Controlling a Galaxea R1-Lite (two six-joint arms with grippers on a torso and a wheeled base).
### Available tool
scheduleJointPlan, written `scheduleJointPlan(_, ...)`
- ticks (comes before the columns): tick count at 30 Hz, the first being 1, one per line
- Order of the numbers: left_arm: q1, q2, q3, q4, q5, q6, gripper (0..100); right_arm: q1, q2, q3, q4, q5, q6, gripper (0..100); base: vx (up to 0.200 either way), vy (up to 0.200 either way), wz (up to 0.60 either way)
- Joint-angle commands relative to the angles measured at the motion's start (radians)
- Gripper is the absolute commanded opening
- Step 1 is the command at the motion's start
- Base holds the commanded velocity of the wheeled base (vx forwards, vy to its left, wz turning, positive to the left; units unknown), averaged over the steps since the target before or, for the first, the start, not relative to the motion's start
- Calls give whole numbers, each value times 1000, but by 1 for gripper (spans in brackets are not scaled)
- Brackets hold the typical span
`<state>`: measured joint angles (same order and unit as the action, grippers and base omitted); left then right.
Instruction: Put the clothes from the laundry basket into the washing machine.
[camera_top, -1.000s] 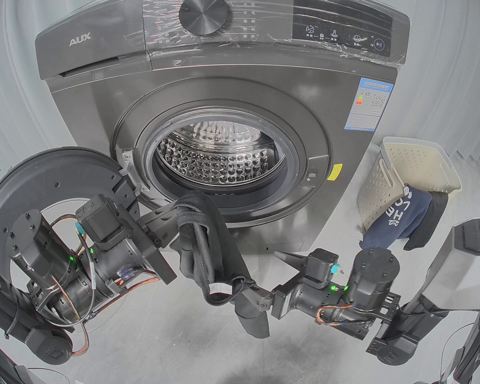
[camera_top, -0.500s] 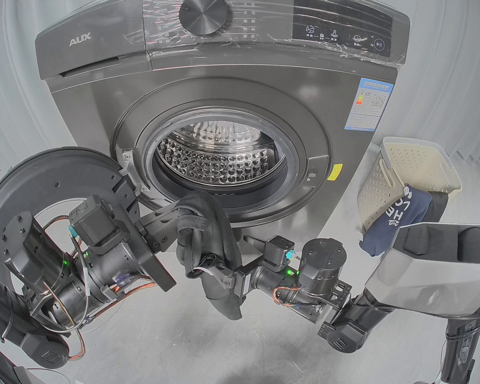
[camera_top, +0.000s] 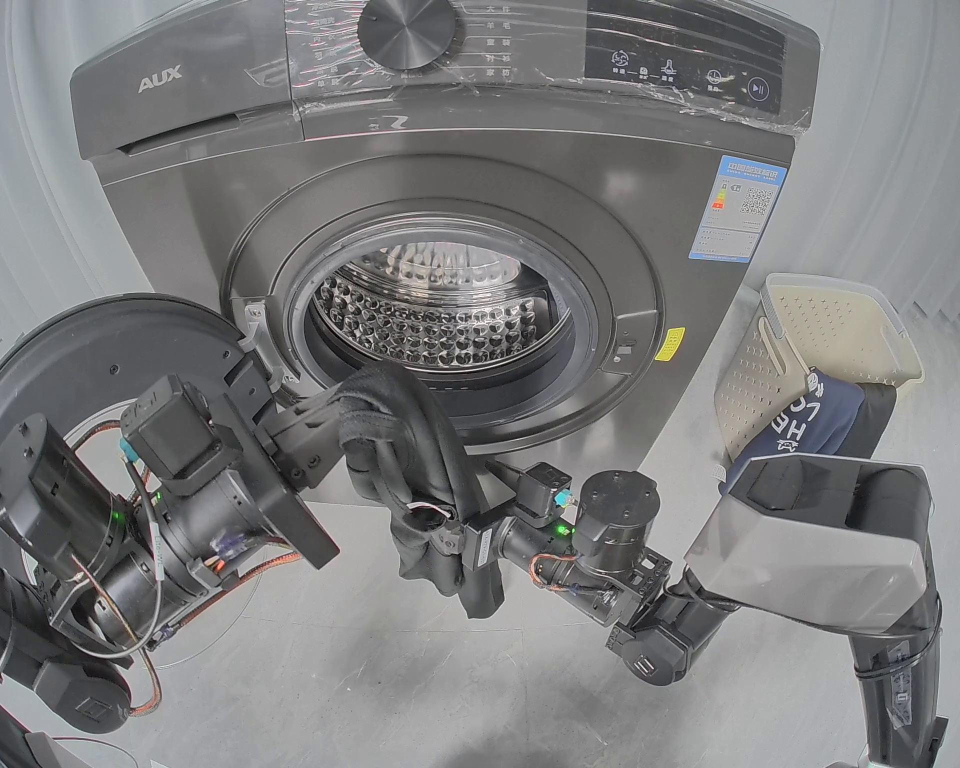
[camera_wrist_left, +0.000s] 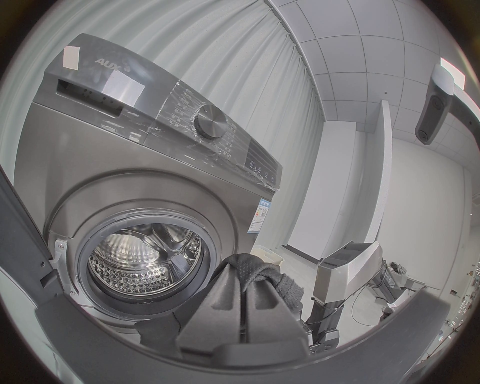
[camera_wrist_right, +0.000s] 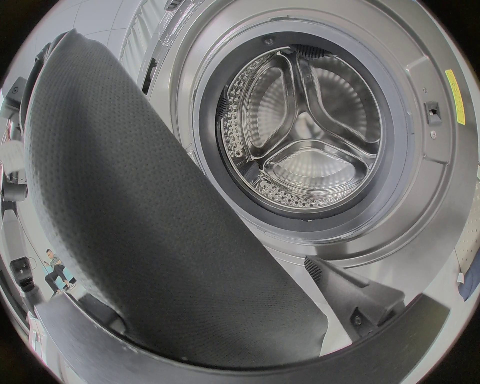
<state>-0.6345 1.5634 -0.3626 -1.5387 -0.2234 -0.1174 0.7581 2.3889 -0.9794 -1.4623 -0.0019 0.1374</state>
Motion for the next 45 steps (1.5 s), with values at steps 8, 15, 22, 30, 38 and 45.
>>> scheduleJointPlan(8,110,46,-4,-1,-5,-1,0,-16,-116,100,-1,-7,13,0,0,0,0)
scheduleJointPlan(15,183,116,36,-1,-4,4,0,-54,-237,146,2,-12,13,0,0,0,0)
scheduleJointPlan(22,203,214,96,-3,-10,19,0,-56,-287,148,4,-13,13,0,0,0,0)
scheduleJointPlan(30,185,326,168,-4,-10,50,0,-28,-335,143,0,-15,16,0,0,0,0)
scheduleJointPlan(38,177,360,185,-4,-10,71,0,-23,-343,133,2,-21,16,0,0,0,0)
scheduleJointPlan(45,174,360,188,-6,-8,76,100,-13,-353,142,4,-33,25,0,0,0,0)
